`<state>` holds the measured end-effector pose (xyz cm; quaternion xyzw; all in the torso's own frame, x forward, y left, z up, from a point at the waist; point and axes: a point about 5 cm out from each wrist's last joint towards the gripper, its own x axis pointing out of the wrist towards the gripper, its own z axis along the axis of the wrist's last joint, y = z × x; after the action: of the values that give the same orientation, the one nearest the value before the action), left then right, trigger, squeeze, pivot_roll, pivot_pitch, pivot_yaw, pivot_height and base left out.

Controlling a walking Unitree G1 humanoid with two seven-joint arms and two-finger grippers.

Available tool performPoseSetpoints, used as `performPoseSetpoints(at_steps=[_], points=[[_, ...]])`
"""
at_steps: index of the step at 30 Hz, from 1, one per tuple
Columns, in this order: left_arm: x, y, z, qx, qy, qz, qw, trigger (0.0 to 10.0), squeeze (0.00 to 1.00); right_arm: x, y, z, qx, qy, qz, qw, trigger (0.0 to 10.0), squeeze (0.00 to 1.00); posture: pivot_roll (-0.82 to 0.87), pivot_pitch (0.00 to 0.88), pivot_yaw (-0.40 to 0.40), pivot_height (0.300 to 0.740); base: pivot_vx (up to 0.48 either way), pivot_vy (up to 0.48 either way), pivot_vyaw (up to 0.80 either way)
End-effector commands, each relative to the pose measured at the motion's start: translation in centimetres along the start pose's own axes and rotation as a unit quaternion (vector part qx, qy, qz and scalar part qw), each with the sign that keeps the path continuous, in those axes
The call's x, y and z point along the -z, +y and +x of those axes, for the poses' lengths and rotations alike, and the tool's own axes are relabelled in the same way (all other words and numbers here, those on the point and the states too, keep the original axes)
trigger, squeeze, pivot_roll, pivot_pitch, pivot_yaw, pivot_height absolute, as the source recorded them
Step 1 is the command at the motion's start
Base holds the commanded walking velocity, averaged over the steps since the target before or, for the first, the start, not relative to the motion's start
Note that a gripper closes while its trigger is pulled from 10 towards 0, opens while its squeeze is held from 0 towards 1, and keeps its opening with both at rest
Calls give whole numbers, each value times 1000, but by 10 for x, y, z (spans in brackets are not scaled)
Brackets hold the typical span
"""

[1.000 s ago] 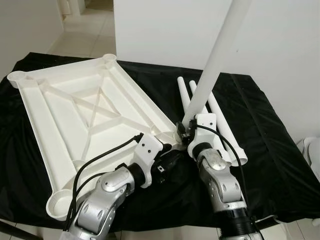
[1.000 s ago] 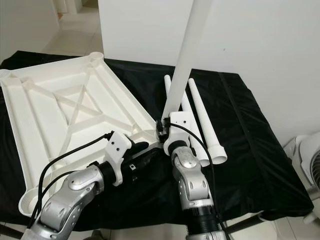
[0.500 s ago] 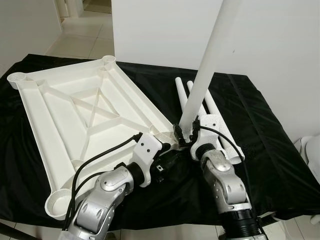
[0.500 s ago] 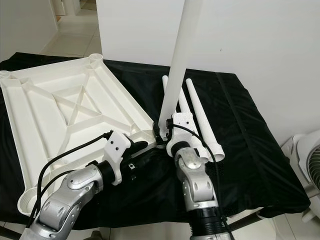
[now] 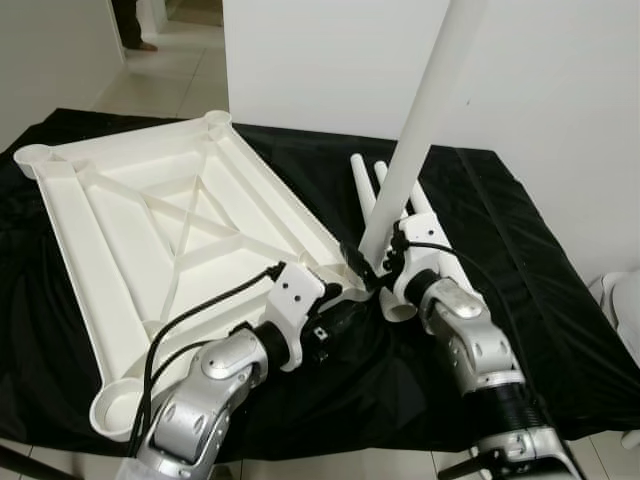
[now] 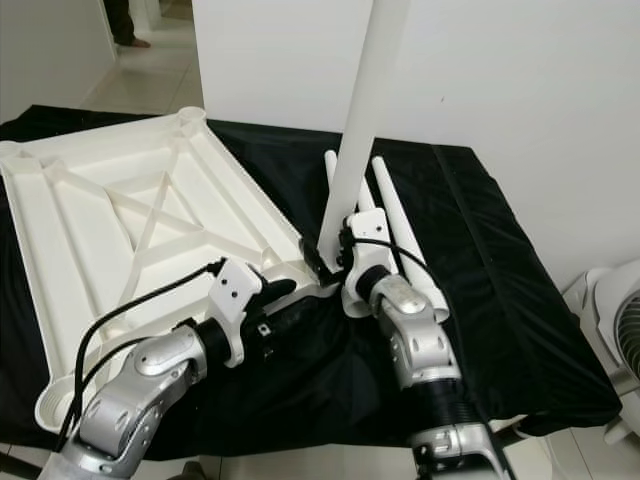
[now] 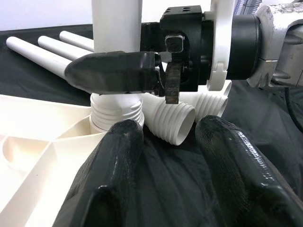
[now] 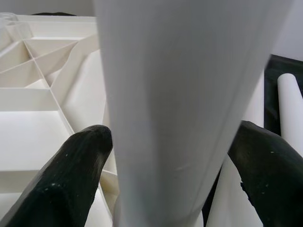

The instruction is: Building children table

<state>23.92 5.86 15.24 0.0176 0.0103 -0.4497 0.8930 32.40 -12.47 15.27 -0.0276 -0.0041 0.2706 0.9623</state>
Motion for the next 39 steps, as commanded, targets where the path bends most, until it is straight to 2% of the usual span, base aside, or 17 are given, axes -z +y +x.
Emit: performPoseSetpoints(at_steps=[1,3,9,16,17,18,20,21,25,31,33,34,37,39], points=[[4,-1,2,2,10,-6,1000,10000,0,7,-8,1,-44,13,-16,999,10000,0,106,0,-69,740,0,0,0],[4,-2,2,4,11,-7,1000,10000,0,11,-12,2,-74,22,-25,997,10000,0,107,1,-71,740,0,0,0],[4,-5,2,13,15,-12,1000,10000,0,15,-16,6,-105,21,-16,994,10000,0,112,1,-71,740,0,0,0],[5,-5,2,16,19,-16,1000,10000,0,16,-18,12,-118,21,-21,993,10000,0,115,0,-69,740,0,0,0],[5,-5,2,16,20,-16,1000,10000,0,16,-18,14,-120,18,-21,992,7686,0,115,0,-69,740,0,0,0],[5,-5,2,16,22,-16,999,10000,0,16,-17,17,-124,16,-19,992,824,0,120,0,-70,740,0,0,0],[6,-5,2,16,23,-16,999,10000,0,16,-18,18,-130,13,-18,991,824,0,121,0,-71,740,0,0,0],[6,-4,2,16,24,-15,999,10000,0,16,-18,20,-135,11,-17,991,0,0,123,0,-73,740,0,0,0],[6,-4,2,14,27,-15,999,10000,0,19,-17,19,-149,9,-10,989,0,0,126,0,-80,740,0,0,0],[7,-5,1,13,28,-18,999,10000,0,24,-19,17,-138,11,-11,990,0,0,128,0,-84,740,0,0,0],[7,-6,1,13,29,-21,999,10000,0,27,-19,16,-115,9,-8,993,10000,0,125,0,-85,740,0,0,0],[7,-6,1,13,29,-21,999,10000,0,27,-19,16,-115,9,-8,993,10000,0,125,0,-85,740,0,0,0],[9,-6,1,15,33,-21,999,10000,0,31,-16,13,-57,16,-9,998,10000,0,119,0,-83,740,0,0,0],[9,-6,1,16,34,-21,999,10000,0,33,-15,12,-40,19,-11,999,10000,0,117,0,-82,740,0,0,0]])
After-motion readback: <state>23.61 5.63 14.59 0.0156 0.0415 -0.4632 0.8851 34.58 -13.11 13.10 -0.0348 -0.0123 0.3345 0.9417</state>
